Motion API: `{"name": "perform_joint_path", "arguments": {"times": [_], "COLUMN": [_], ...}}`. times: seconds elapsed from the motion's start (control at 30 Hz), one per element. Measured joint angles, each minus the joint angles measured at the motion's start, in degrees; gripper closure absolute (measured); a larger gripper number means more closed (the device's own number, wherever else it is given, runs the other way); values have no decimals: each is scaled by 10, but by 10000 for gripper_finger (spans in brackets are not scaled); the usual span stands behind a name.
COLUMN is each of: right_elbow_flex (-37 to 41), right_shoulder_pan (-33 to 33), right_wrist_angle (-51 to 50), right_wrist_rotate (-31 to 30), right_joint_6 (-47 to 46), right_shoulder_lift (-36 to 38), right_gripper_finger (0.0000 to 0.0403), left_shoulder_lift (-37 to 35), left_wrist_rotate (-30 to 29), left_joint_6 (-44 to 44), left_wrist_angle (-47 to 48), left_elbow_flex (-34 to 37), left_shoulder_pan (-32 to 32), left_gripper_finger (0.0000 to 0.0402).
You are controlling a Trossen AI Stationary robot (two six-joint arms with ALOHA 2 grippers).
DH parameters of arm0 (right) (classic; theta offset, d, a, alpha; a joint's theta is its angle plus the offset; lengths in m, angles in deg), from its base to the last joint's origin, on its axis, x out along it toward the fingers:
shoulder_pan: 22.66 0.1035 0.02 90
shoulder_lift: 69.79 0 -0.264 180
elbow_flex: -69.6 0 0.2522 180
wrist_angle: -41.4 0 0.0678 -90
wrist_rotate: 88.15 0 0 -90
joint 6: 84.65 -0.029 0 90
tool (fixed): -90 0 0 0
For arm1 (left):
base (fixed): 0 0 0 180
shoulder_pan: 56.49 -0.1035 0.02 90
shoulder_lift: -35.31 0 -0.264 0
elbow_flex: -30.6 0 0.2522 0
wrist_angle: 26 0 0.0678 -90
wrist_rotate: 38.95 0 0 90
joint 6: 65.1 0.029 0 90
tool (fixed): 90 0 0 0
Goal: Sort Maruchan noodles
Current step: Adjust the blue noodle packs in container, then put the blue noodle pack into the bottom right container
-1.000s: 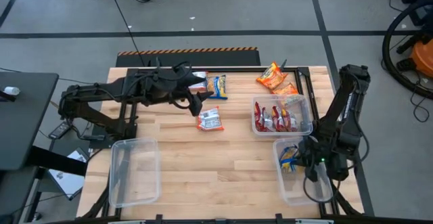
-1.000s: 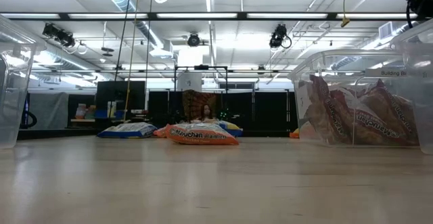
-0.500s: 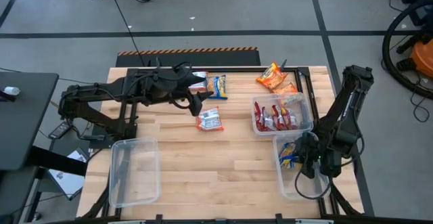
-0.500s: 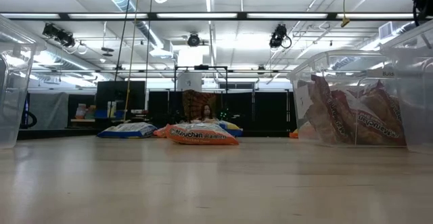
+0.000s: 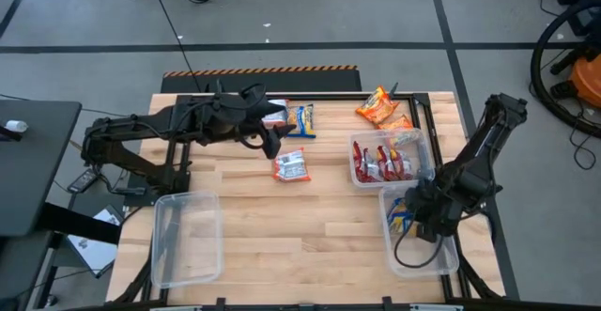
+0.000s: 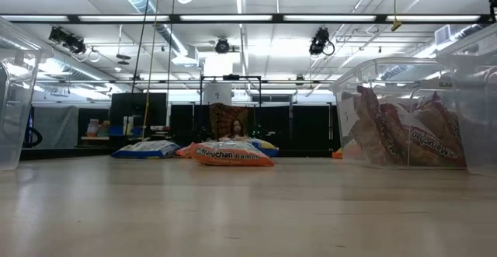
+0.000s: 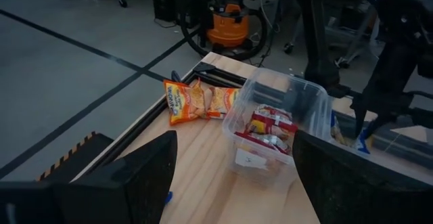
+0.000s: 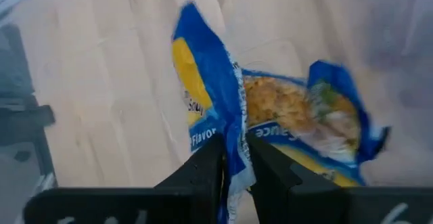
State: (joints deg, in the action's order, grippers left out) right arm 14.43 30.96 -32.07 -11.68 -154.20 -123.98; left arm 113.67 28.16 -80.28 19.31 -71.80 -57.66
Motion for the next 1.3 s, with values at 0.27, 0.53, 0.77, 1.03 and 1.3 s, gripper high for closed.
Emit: {"name": "perform_joint_path", "arguments": {"times": [0.27,0.53,0.77,1.03,1.3], "right_elbow_flex": [-63,-62,-40,-60,-170], "right_shoulder_pan": [-61,-84,-83,-85,-86], "right_wrist_angle": [-96,-97,-73,-87,-184], "right_wrist_rotate": [3,0,18,30,-4], "right_joint_6": [95,159,168,182,184], "right_shoulder_lift": [-10,-10,-10,-10,-9], "right_gripper_finger": [388,380,346,332,332], "left_shoulder_lift": [0,0,0,0,44], "left_wrist_rotate": [0,0,0,11,13], "left_joint_6": [13,21,17,-20,-95], "left_wrist_angle": [0,1,1,13,34], "left_elbow_flex": [0,0,0,0,0], "left_shoulder_pan": [0,3,18,28,-3], "left_gripper_finger": [107,107,107,107,106]}}
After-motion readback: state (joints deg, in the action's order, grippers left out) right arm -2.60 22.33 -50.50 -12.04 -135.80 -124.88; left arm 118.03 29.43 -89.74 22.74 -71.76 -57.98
